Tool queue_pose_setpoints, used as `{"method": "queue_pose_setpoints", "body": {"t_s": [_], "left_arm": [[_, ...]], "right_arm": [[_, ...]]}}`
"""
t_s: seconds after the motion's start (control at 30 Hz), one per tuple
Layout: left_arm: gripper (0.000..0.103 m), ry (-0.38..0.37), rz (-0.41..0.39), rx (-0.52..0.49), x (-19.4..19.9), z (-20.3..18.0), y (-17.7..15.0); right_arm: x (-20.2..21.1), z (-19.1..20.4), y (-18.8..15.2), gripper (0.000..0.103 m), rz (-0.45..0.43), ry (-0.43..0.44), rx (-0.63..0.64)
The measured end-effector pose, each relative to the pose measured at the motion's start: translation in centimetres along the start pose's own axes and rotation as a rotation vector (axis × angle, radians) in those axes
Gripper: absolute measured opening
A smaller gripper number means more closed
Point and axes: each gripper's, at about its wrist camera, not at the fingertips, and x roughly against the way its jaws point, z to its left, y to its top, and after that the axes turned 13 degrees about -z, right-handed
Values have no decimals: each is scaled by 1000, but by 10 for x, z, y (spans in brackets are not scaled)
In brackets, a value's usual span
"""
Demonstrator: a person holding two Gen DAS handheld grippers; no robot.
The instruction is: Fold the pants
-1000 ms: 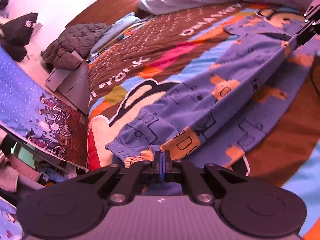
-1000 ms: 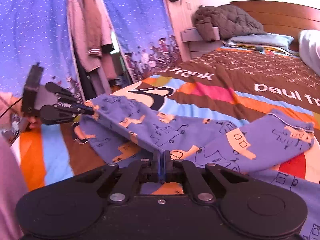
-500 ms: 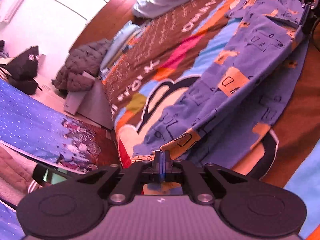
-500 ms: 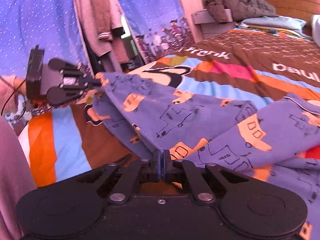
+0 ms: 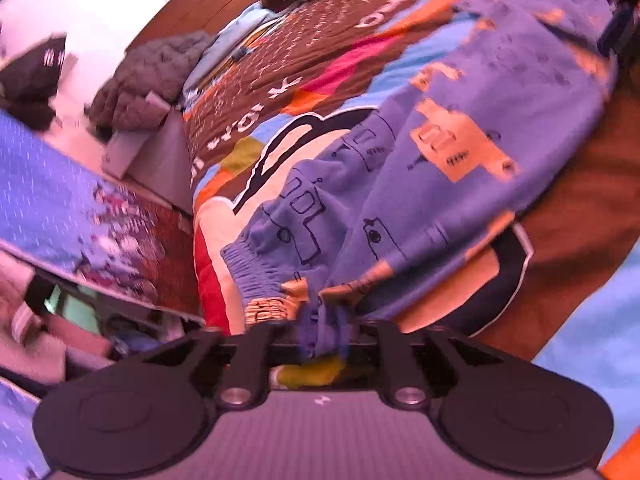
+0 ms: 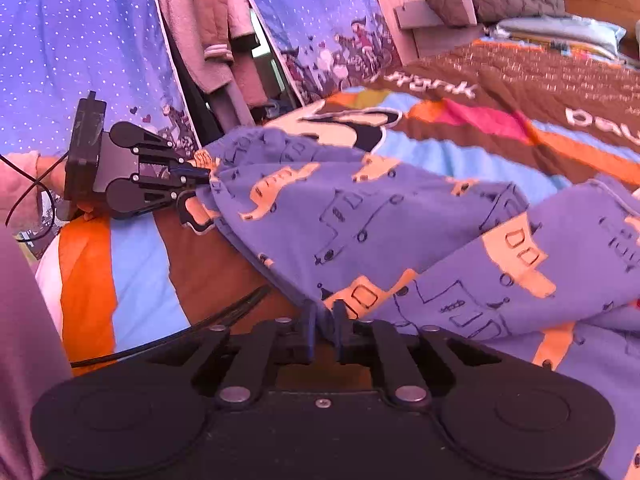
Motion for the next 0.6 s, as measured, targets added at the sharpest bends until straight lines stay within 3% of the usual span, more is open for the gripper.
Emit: {"method": "queue_pose_setpoints", "body": {"t_s": [0.07, 0.13, 0.17, 0.2, 0.3, 0.4, 0.5, 0.6], "left_arm": [[64, -21, -5, 70, 9, 7, 4], [78, -41, -11, 158, 17, 16, 10], [93, -59, -12, 213, 21, 20, 14], [103, -82, -20, 285, 25, 25, 19], [103, -162, -80, 527, 30, 33, 41], [103, -277, -146, 737, 23, 25, 70], [103, -389, -174, 820, 5, 4, 102], [103, -504, -155, 826, -17, -20, 133]], "right_arm": [[11, -1, 2, 45, -39, -20, -7], [29, -5, 4, 59, -90, -55, -44], [37, -6, 5, 63, -112, -74, -60], [49, -9, 5, 74, -140, -107, -77], [87, -8, 6, 96, -198, -236, -47], [128, 4, 3, 102, -267, -381, 68], [160, 11, 1, 102, -323, -512, 137], [184, 16, 0, 102, -412, -620, 218]]}}
